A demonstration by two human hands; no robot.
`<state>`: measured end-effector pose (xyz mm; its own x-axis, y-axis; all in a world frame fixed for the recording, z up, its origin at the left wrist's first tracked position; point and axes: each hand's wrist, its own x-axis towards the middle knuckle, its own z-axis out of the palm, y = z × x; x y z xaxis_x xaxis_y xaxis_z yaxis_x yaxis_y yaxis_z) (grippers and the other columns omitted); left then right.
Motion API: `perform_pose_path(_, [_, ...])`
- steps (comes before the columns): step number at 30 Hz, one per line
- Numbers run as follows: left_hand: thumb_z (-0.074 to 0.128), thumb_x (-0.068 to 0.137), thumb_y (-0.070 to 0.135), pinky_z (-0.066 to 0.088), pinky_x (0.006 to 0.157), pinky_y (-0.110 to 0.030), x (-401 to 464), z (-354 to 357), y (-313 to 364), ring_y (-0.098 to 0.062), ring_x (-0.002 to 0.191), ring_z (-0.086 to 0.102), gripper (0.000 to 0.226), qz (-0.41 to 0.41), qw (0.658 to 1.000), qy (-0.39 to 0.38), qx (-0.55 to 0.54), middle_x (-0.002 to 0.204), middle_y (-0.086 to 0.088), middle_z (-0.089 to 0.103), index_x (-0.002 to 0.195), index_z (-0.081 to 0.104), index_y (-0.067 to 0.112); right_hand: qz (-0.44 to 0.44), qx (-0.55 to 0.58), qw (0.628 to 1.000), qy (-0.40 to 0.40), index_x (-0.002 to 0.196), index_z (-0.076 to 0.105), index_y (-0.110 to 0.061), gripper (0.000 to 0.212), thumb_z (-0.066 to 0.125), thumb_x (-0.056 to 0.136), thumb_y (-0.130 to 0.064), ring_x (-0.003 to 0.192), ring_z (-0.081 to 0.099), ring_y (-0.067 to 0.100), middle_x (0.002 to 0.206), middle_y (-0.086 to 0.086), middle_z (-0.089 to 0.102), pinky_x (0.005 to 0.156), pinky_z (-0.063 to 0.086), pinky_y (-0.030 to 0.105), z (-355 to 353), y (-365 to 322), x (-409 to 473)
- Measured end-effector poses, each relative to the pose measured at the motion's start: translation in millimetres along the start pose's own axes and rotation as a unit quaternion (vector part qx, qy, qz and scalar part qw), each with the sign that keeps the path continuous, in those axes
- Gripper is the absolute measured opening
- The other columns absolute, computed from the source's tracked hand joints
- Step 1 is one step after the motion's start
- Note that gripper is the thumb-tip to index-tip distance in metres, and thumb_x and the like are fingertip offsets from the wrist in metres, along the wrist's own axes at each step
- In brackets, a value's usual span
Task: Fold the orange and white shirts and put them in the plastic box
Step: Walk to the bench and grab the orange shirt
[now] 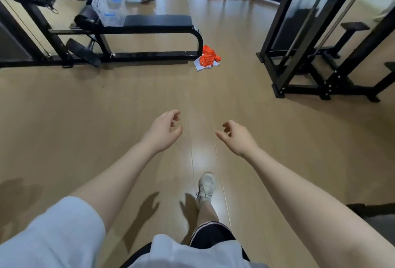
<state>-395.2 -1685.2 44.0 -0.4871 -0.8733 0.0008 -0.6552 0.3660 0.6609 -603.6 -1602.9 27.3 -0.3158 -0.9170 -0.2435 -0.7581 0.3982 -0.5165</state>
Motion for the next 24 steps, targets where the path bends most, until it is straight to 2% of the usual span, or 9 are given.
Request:
perform_pose_path(5, [0.055, 0.087, 0.011, 0.038, 0.080, -0.022, 147.0, 6.5, 0.6, -0.017, 0.091, 0.051, 0.045, -0.019, 1.000, -0.007, -0.014, 0.117, -0.010, 0.057, 0.130, 0.045, 0.007, 0.007, -0.009, 1.000, -0.009, 0.126, 0.048, -0.008, 0.048, 0.051, 0.090, -0.041, 0.115, 0.053, 0.025, 0.125, 0.010, 0.057, 0.091, 0.043, 0.033, -54.9, 10.2, 148.2])
perform_pose_path(11, [0.054, 0.086, 0.007, 0.041, 0.081, -0.025, 301.7, -22.5, -6.2, -0.017, 0.087, 0.051, 0.043, -0.058, 0.997, 0.036, -0.028, 0.111, -0.008, 0.058, 0.129, 0.047, 0.005, -0.006, -0.001, 1.000, -0.017, 0.126, 0.048, -0.008, 0.048, 0.051, 0.090, -0.040, 0.113, 0.054, 0.023, 0.124, 0.009, 0.057, 0.089, 0.043, 0.033, -123.0, -7.3, 313.6])
perform_pose_path(19, [0.053, 0.088, 0.011, 0.040, 0.082, -0.026, 501.0, -35.7, -74.5, -0.018, 0.090, 0.053, 0.043, -0.115, 0.991, 0.063, -0.037, 0.104, -0.001, 0.055, 0.130, 0.047, 0.006, -0.051, 0.000, 0.998, -0.042, 0.127, 0.048, -0.010, 0.048, 0.052, 0.090, -0.041, 0.110, 0.055, 0.023, 0.123, 0.007, 0.058, 0.086, 0.042, 0.030, -133.7, -39.6, 529.6])
perform_pose_path(24, [0.051, 0.089, 0.015, 0.042, 0.084, -0.028, 660.8, -44.2, -108.8, -0.017, 0.092, 0.051, 0.043, -0.119, 0.992, 0.026, -0.022, 0.109, -0.002, 0.056, 0.132, 0.044, 0.009, -0.011, 0.014, 0.999, -0.049, 0.127, 0.048, -0.011, 0.048, 0.052, 0.090, -0.041, 0.113, 0.054, 0.022, 0.125, 0.006, 0.058, 0.089, 0.042, 0.031, -146.7, -57.2, 681.7])
